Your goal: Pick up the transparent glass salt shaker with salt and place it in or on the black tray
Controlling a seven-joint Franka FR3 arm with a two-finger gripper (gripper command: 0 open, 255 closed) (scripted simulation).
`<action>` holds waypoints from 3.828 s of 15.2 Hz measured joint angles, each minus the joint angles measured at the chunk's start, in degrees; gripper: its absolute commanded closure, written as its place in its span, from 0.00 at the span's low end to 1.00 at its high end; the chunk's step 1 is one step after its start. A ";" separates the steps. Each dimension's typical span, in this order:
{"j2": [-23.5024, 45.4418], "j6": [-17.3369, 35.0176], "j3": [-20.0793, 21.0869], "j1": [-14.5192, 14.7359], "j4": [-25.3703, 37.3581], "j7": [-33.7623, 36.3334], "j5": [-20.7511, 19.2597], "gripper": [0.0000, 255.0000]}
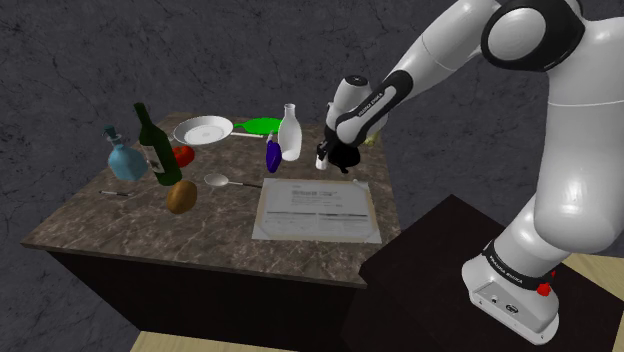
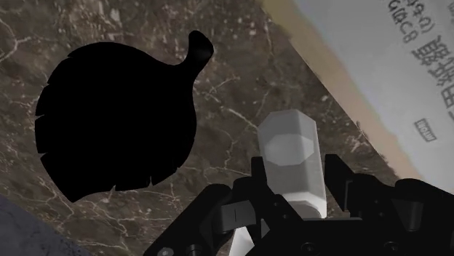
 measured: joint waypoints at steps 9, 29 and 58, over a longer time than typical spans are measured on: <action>-4.76 -4.93 0.78 -1.09 0.19 -1.45 0.93 1.00; 5.51 -9.14 3.60 -18.28 14.38 -22.93 8.22 1.00; 3.95 -7.11 3.86 -18.71 10.84 -23.33 8.45 0.00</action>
